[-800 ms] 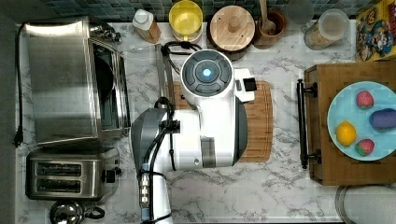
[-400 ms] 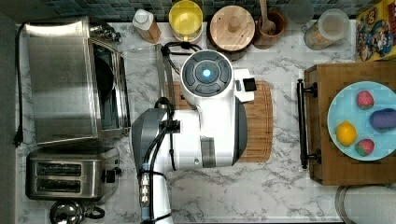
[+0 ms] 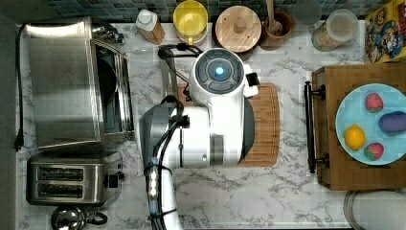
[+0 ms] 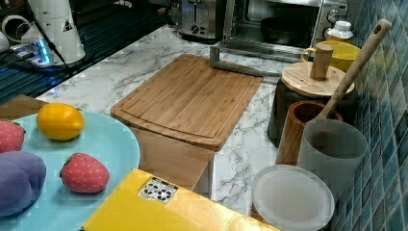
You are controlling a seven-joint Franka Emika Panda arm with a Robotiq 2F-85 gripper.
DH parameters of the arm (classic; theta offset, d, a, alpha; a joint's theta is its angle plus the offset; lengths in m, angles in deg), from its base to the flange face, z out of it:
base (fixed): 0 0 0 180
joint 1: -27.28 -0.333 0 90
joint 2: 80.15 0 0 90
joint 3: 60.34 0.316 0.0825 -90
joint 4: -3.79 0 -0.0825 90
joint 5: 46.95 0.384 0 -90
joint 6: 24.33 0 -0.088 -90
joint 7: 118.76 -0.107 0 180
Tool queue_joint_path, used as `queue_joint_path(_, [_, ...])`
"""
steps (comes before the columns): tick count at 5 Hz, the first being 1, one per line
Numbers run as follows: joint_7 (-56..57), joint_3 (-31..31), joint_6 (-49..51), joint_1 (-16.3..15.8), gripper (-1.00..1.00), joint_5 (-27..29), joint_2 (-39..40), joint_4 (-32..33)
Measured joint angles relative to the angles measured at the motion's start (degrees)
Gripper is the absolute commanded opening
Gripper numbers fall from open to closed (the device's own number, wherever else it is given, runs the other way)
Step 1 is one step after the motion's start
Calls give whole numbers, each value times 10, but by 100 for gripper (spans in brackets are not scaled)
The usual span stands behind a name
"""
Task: Close the oven.
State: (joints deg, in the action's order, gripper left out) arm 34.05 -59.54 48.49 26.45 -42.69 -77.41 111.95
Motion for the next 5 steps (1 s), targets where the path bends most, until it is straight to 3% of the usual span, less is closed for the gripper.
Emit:
queue_joint_path(2, [201, -1, -44, 15, -100, 66, 101, -15])
queue_joint_path(4, [407, 3, -94, 42, -100, 238, 185, -13])
queue_joint_path(5, [472, 5, -90, 53, -100, 259, 196, -13])
